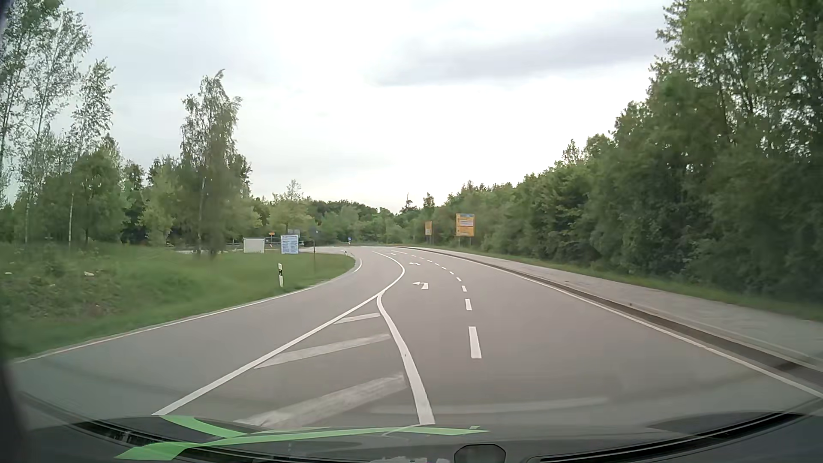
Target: Follow the waypoints while adhering to traffic rules and regulations
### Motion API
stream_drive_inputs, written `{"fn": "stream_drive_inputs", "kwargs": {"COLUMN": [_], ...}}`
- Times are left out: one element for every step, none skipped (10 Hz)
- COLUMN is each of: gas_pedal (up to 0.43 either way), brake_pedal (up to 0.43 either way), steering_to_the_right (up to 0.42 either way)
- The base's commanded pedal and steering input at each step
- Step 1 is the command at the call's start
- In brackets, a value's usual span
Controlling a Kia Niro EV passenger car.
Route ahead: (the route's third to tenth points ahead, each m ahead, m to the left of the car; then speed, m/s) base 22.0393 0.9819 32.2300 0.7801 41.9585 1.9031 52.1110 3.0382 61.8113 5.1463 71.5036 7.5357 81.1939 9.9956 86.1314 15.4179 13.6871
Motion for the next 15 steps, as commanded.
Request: {"fn": "stream_drive_inputs", "kwargs": {"gas_pedal": [0.0, 0.0, 0.0, 0.0, 0.0, 0.0, 0.0, 0.0, 0.0, 0.0, 0.0, 0.0, 0.0, 0.0, 0.0], "brake_pedal": [0.0, 0.0, 0.0, 0.0, 0.0, 0.0, 0.0, 0.006, 0.012, 0.049, 0.061, 0.073, 0.091, 0.11, 0.122], "steering_to_the_right": [-0.021, -0.02, -0.017, -0.014, -0.012, -0.012, -0.01, -0.008, -0.005, -0.004, -0.005, -0.006, -0.008, -0.01, -0.01]}}
